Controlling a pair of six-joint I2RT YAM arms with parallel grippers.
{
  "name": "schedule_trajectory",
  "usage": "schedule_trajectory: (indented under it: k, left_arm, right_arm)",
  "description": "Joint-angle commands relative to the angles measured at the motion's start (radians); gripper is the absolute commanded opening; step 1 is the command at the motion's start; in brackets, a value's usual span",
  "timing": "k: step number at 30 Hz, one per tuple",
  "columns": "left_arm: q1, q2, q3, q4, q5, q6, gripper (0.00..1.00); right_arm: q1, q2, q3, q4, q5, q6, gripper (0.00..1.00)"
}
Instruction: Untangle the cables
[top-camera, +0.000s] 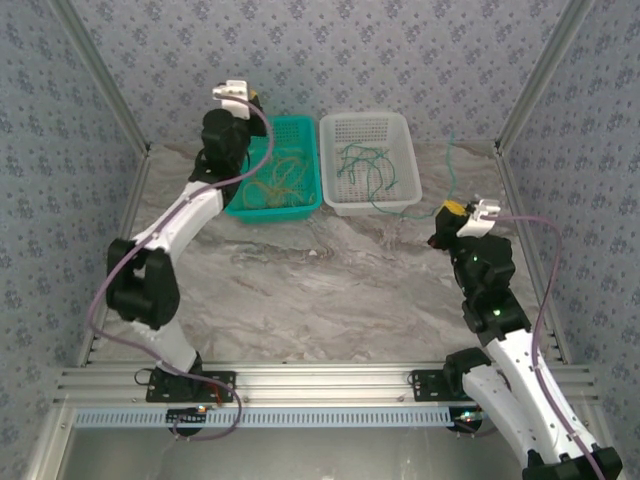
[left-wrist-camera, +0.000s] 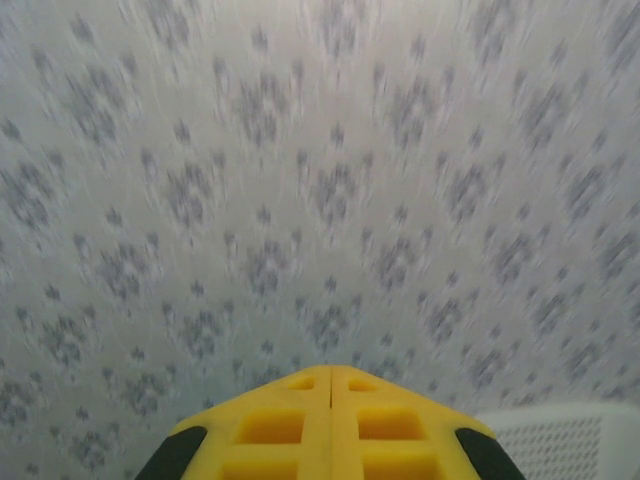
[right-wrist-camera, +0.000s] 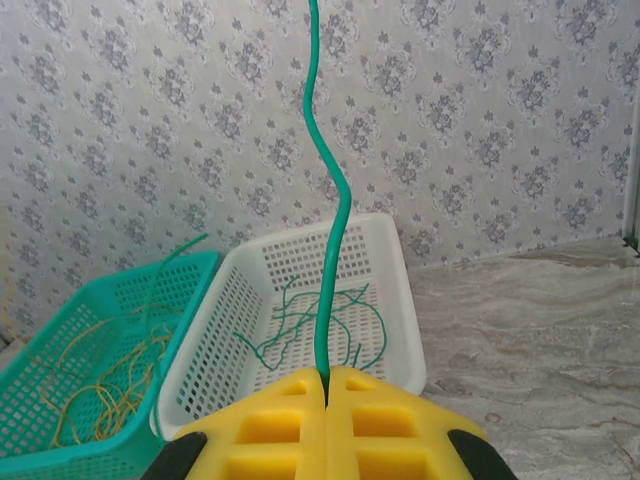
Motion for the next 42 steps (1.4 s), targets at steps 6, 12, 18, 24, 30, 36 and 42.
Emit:
schedule_trajectory:
  k: [6,12,18,24,30,36,42]
  left_arm:
    - [0.000,0.266,0.156,-0.282,-0.091,-0.059,0.00]
    - [-0.003,0.353,0.189,-0.377,-0.076,-0.155,0.00]
    - [-0.014,0.372,0.254,-0.474,-0.118,-0.176,0.54]
    - [-0.050,0.151,0.187,-0.504,-0.183,-0.118,0.99]
    - [-0.090,-0.170,-0.059,-0.521,-0.226,-0.151,0.99]
    - [-0.273,-0.503,-0.425,-0.446,-0.337,-0.157,0.99]
    - [-0.388,-0.680,-0.670,-0.488,-0.361,-0.292,0.99]
  right_arm:
    - [0.010,-0.050,0.023,-0.042,-0.002,0.000,0.00]
    - [0.011,-0.031,0.022,-0.030,-0.007,-0.003,0.00]
    - [0.010,0.058,0.058,-0.042,-0.005,0.016,0.00]
    - [0.010,0.244,0.199,-0.159,0.066,0.068,0.00]
    - [0.029,0.495,0.445,-0.313,0.213,0.087,0.00]
    - [0.079,0.823,0.764,-0.472,0.349,0.040,0.00]
    - [0.091,1.104,1.018,-0.538,0.367,0.021,0.00]
